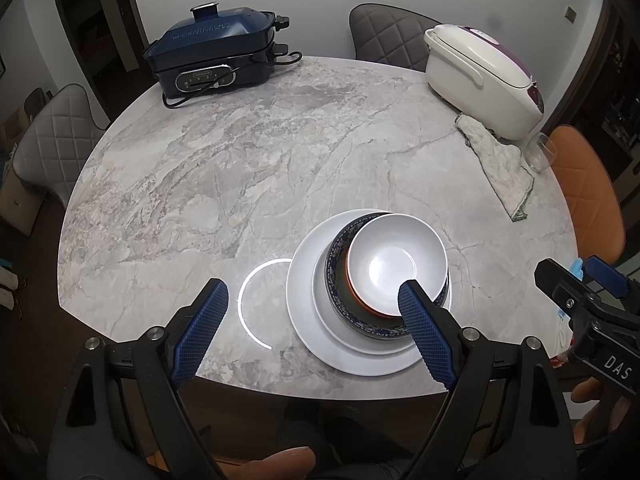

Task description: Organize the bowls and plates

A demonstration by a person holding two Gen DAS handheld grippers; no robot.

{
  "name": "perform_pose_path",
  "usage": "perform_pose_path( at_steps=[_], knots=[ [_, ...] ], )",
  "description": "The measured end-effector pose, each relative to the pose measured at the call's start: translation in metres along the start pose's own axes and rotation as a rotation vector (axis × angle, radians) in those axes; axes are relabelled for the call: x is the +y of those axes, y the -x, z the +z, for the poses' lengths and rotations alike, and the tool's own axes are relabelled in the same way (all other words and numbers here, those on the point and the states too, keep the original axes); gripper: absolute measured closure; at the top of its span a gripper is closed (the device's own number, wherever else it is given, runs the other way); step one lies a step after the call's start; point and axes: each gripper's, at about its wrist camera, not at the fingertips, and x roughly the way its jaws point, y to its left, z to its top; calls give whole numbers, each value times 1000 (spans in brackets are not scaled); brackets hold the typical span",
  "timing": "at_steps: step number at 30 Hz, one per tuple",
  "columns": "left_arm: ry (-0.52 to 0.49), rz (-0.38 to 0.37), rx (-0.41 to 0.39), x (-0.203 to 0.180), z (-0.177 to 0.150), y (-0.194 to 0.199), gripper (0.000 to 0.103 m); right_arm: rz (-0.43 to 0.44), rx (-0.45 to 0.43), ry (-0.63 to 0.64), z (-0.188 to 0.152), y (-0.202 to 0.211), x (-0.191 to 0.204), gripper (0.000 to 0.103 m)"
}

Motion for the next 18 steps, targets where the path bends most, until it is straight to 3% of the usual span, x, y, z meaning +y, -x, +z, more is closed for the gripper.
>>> perform_pose_path(
  at_steps=[18],
  knots=[
    [-5,1,0,0,5,-5,16,1,2,0,2,-1,-2,0]
  ],
)
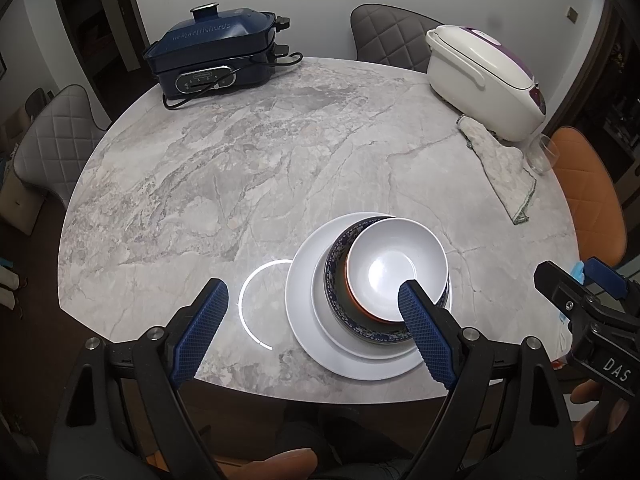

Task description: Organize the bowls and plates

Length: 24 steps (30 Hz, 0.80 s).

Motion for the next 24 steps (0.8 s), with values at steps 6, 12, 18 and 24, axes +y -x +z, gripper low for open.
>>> perform_pose_path(
  at_steps=[6,12,18,24],
  knots=[
    [0,-1,2,0,1,-1,16,0,0,1,1,-1,0,0],
    [-4,-2,2,1,4,-3,16,0,0,1,1,-1,0,0],
    [-3,-2,2,0,3,-2,16,-1,0,2,2,-1,0,0],
    [-2,-1,4,0,4,-4,16,-1,3,1,2,-1,0,0]
  ],
)
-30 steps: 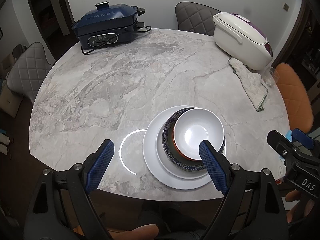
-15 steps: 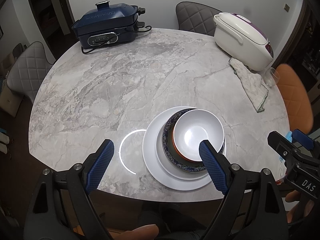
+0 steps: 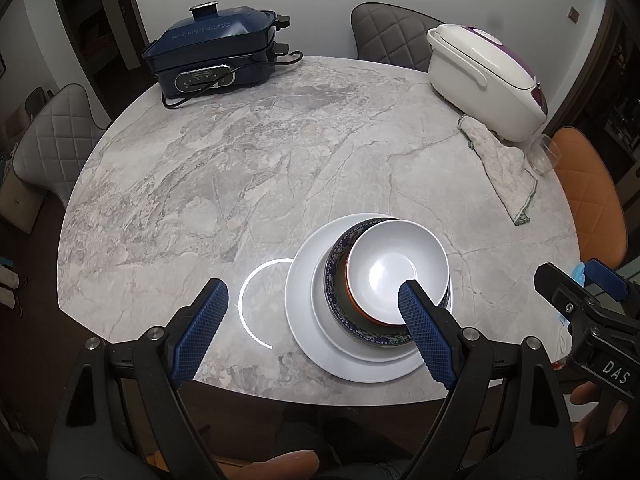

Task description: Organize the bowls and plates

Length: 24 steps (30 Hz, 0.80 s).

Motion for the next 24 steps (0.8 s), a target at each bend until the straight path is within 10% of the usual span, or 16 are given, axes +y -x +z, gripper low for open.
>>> perform_pose_path(
  at_steps=[24],
  knots=[
    [0,-1,3,-1,3,-5,16,2,4,2,2,-2,-1,0]
  ],
)
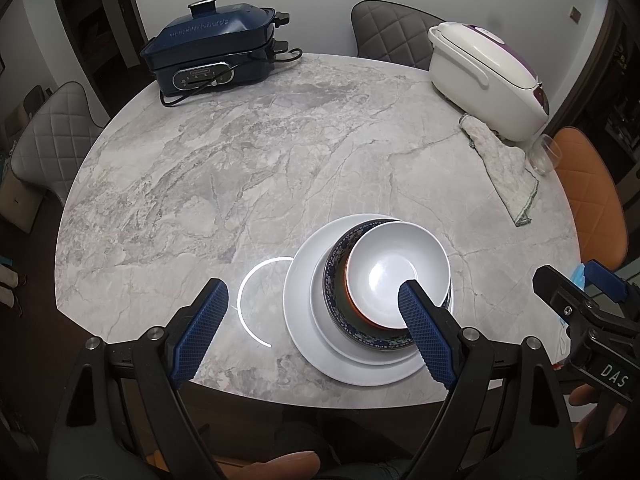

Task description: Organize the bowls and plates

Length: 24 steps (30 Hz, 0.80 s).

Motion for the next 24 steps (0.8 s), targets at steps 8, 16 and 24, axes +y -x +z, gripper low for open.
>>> perform_pose_path(
  at_steps=[8,16,24],
  knots=[
    [-2,0,0,-1,2,-4,16,-1,1,1,1,-1,-1,0],
    [-2,0,1,-1,3,-7,16,0,3,2,3,-2,-2,0],
    [0,4,-17,-1,8,-11,16,1,5,2,4,-3,-3,0]
  ],
)
